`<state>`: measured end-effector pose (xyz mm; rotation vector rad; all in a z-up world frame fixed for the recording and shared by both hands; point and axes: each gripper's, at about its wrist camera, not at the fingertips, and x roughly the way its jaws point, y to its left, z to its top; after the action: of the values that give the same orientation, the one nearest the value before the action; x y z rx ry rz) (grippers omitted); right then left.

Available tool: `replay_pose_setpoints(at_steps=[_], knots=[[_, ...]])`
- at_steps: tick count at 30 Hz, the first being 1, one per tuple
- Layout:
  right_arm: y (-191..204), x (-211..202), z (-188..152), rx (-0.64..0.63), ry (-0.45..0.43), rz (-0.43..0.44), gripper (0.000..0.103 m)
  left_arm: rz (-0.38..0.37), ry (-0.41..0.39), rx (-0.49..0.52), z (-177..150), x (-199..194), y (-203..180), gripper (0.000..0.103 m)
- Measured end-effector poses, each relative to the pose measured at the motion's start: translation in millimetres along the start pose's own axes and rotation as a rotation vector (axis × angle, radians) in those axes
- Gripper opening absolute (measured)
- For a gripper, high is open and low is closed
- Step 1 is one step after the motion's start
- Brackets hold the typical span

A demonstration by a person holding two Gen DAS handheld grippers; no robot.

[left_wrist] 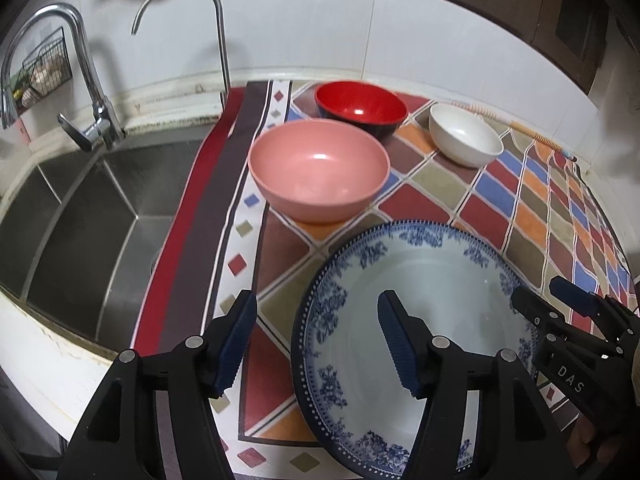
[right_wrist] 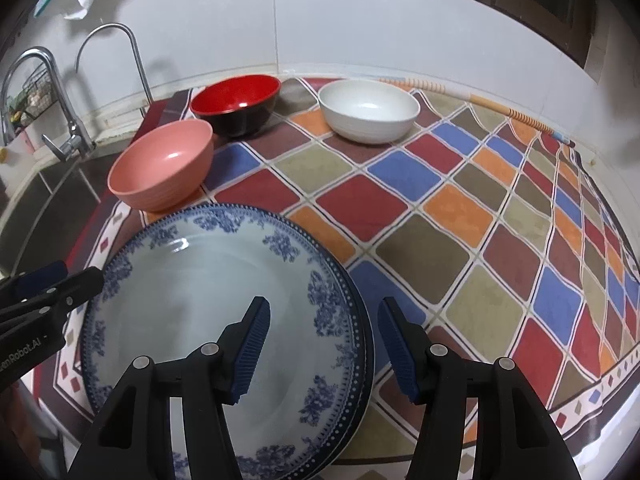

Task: Organize plates and bowls
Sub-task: 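Move both tools to the pink bowl and close them on its rim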

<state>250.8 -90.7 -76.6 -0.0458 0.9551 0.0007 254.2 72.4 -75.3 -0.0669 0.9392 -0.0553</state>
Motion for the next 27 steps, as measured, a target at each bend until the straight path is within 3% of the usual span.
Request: replay_pose_setpoints(at_steps=[12,27], knots=[[11.4,-8.3,28.3,-0.021,-0.078,0.041,0.057,0.02,-0.067,-0.006,29.3,-1.9,15.3,0.062],[48.6,33.6,95.2,-0.043,-0.102,0.161,0.057,0.096,-0.096,0.019,78.3,37.1,45.7,0.055]])
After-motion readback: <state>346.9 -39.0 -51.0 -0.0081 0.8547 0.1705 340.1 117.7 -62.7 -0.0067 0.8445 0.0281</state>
